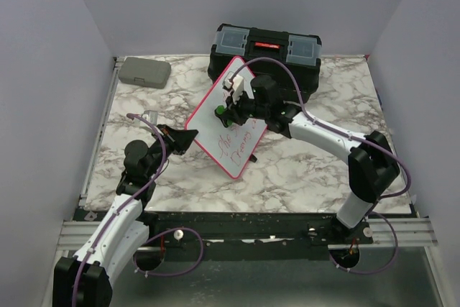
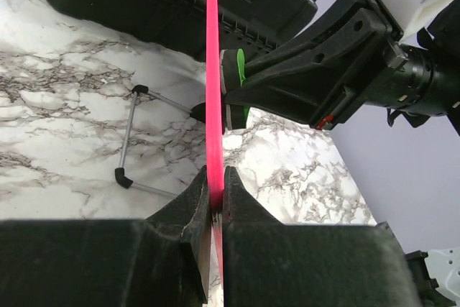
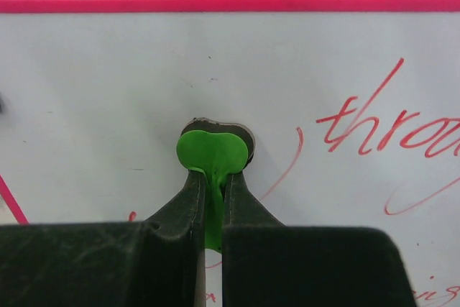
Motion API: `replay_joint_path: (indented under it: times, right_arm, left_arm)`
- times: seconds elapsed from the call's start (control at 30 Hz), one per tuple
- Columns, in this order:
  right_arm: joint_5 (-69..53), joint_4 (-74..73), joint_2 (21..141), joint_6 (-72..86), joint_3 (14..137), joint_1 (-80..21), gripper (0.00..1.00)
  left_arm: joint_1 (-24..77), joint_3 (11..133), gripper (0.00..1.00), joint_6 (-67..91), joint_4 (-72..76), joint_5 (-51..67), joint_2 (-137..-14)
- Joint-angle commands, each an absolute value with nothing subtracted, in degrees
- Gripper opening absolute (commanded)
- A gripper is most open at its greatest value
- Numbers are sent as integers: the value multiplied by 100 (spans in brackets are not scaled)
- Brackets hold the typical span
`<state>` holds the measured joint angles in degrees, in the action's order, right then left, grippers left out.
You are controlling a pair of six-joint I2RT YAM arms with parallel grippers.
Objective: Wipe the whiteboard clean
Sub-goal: Erase the whiteboard at the whiteboard stand.
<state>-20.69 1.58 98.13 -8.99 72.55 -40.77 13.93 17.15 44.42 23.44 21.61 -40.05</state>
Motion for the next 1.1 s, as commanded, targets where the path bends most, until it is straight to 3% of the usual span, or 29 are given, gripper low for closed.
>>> replay_joint_path:
  times: [0.0,0.2,0.5,0.63,0.83,1.07]
  right_arm:
    - [-2132,-56,10066,-725,7660,-4356,1]
    - [-1556,-166,10263,-558,8088,-4135,1]
    - [-1443,-140,10218,-799,7577,-3857,1]
    - [-1704,-153,10126,-894,7301,-3788,1]
    - [-3174,-458,9909,-1359,6887,-3915,1]
    - [-3220,-61,9821,-1033,7103,-4276,1]
  left_arm:
    - [1519,1887,0,4372,2659,2708,-4033]
    - [1521,1898,0,4347,2593,2696,-3967]
    - [1520,1889,0,4345,2588,2714,-3949]
    - [1521,1889,0,4324,2549,2707,-3909]
    - [1521,1864,0,4353,2634,2691,-3970]
    - [1520,1865,0,4390,2677,2688,-4019]
